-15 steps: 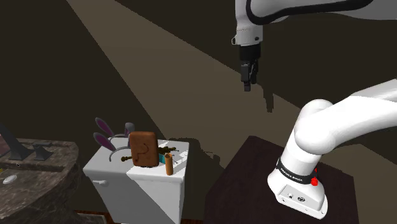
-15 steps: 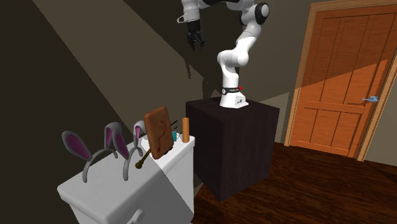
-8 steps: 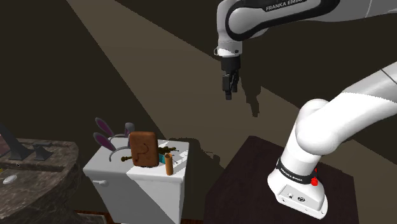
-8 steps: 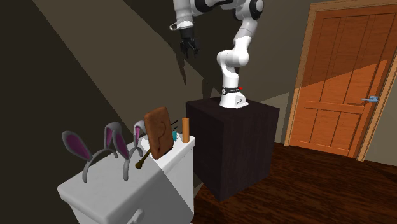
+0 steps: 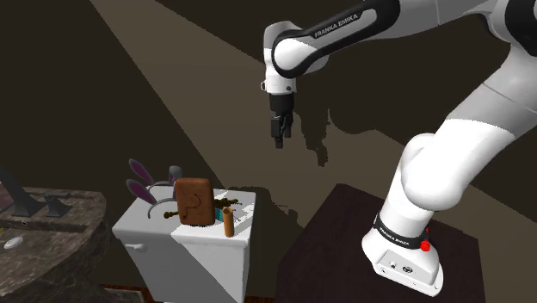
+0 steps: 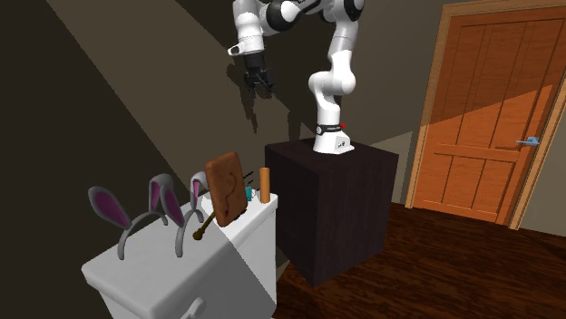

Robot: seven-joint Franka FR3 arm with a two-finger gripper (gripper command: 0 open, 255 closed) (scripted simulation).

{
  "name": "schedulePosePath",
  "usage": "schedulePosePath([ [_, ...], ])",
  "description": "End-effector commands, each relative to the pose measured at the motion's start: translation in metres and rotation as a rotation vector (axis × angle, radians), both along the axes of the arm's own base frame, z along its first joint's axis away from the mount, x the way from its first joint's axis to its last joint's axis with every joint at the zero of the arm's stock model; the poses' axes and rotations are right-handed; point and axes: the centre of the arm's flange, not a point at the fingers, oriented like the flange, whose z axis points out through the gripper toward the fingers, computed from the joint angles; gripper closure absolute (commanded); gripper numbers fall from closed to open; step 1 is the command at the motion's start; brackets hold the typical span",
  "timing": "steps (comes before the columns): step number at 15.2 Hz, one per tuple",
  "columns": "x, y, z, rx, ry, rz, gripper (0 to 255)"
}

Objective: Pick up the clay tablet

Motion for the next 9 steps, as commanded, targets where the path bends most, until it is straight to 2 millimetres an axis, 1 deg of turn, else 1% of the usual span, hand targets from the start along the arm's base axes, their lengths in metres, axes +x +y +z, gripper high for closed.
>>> schedulePosePath([
  [1, 0.02, 0.013, -0.013, 0.013, -0.011, 0.023, 0],
  [9, 0.089, 0.065, -0.06, 0.062, -0.048, 0.113, 0],
])
